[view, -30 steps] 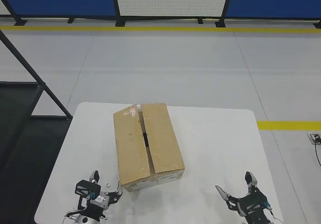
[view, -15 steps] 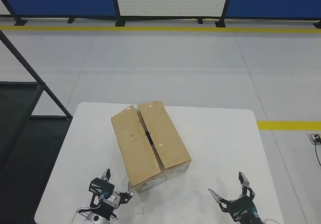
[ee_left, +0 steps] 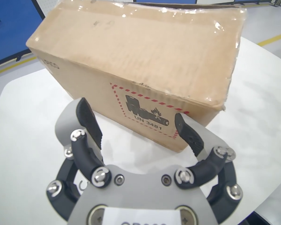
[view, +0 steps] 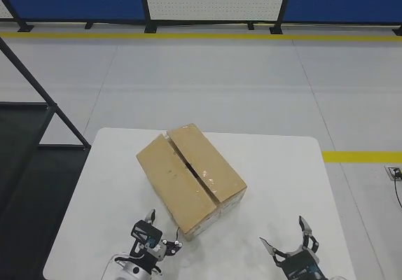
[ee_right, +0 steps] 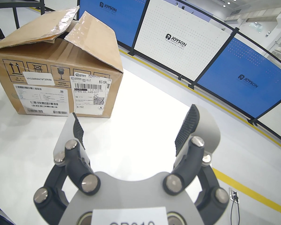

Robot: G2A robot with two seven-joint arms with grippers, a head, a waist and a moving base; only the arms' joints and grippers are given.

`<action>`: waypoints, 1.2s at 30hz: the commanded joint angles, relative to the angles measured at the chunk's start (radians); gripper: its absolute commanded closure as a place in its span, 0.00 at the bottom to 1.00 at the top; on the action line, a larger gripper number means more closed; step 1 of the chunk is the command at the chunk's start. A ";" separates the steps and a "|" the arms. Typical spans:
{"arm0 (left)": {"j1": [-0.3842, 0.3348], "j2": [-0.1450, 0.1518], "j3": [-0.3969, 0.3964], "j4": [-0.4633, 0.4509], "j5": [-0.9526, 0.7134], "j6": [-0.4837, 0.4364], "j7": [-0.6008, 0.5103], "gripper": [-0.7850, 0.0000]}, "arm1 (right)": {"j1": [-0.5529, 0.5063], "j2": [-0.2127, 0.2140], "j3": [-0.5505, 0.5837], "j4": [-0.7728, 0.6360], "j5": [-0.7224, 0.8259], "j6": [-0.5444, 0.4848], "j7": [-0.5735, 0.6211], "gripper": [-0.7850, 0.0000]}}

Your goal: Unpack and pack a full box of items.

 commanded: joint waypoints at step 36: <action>-0.093 -0.015 0.081 -0.020 0.040 -0.081 -0.047 0.00 | -0.048 -0.007 0.083 0.014 0.087 0.007 -0.063 0.00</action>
